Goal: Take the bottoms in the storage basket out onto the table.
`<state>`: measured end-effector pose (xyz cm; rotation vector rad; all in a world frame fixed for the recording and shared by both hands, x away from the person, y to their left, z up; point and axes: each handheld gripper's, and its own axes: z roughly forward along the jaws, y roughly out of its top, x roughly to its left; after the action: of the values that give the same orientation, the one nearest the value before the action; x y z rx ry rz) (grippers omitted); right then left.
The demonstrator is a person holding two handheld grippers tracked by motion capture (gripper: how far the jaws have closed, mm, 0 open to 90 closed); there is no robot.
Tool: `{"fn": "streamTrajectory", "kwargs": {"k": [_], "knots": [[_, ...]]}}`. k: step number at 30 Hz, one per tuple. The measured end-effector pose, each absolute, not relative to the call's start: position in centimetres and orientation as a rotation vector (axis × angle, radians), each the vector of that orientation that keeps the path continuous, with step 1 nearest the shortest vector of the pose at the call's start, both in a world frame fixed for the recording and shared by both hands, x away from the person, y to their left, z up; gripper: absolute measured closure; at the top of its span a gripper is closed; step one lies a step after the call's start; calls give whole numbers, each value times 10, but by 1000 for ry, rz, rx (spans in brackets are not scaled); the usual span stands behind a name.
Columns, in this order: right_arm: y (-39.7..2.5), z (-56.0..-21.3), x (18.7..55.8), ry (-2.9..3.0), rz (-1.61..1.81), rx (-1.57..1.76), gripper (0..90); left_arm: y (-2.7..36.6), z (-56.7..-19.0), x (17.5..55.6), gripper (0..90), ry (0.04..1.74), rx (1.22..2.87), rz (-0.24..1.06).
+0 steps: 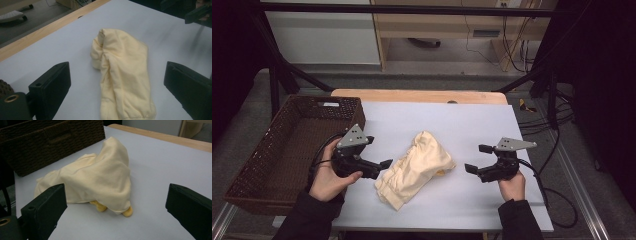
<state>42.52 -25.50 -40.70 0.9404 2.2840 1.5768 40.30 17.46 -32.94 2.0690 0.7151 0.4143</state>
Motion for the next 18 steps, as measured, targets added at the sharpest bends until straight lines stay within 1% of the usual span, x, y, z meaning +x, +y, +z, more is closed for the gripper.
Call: {"fn": "streamTrajectory", "kwargs": {"k": [11, 18], "knots": [[-255, -407, 425, 2286, 1578, 938, 38, 199, -333, 401, 69, 743, 2035, 448], [-255, -407, 425, 2285, 1580, 940, 38, 208, -336, 401, 69, 767, 2028, 463]]}}
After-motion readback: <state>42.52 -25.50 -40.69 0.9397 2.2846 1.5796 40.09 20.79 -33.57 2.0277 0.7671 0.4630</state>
